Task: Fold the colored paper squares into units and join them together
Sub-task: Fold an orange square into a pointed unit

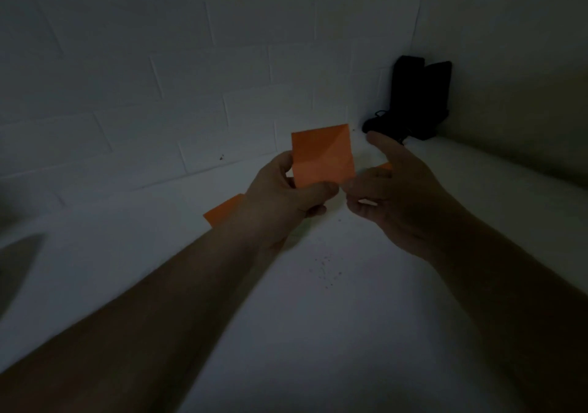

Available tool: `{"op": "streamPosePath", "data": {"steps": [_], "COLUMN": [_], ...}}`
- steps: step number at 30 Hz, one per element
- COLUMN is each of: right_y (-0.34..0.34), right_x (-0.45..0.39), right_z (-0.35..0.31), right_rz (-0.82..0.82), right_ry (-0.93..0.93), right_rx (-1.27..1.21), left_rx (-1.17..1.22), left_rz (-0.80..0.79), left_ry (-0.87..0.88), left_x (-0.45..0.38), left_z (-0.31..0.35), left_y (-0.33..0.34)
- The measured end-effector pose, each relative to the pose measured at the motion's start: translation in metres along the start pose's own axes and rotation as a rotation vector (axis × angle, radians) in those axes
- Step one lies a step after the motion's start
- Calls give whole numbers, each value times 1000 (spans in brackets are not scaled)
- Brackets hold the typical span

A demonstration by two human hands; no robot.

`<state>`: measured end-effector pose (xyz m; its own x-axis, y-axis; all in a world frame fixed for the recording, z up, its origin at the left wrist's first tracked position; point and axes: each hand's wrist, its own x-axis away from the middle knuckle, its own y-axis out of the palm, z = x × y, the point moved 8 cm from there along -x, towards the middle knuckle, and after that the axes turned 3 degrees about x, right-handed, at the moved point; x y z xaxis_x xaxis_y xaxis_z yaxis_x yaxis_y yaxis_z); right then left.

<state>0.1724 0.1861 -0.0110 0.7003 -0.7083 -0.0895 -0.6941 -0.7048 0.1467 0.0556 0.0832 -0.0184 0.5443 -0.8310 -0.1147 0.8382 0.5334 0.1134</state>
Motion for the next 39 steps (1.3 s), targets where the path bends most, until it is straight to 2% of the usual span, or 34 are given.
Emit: {"op": "streamPosePath", "data": {"steps": [9, 13, 18, 21, 23, 25, 31, 37, 39], "right_y": [-18, -13, -17, -11, -6, -4, 0, 9, 14], "right_x": [-3, -4, -5, 0, 3, 2, 6, 10, 14], "right_z": [-9, -3, -15, -21, -17, -11, -6, -12, -16], "right_rz": [70, 0, 50, -5, -43, -80, -165, -296, -340], "right_ry": [9, 2, -95, -135, -65, -12, -43, -159, -247], "right_rx": [-12, 176, 346, 356, 266, 243, 343, 400, 477], "left_rx": [141, 101, -12, 10, 52, 77, -21, -87, -128], "left_rz": [23, 13, 19, 43, 33, -9, -135, -191, -222], "left_ry": [-95, -98, -108, -97, -107, -114, -66, -10, 8], "left_x": [-4, -3, -2, -3, -3, -1, 4, 6, 6], "left_z": [-2, -1, -4, -3, -4, -4, -1, 6, 8], "left_y": [-13, -11, -10, -11, -10, -6, 5, 4, 3]}}
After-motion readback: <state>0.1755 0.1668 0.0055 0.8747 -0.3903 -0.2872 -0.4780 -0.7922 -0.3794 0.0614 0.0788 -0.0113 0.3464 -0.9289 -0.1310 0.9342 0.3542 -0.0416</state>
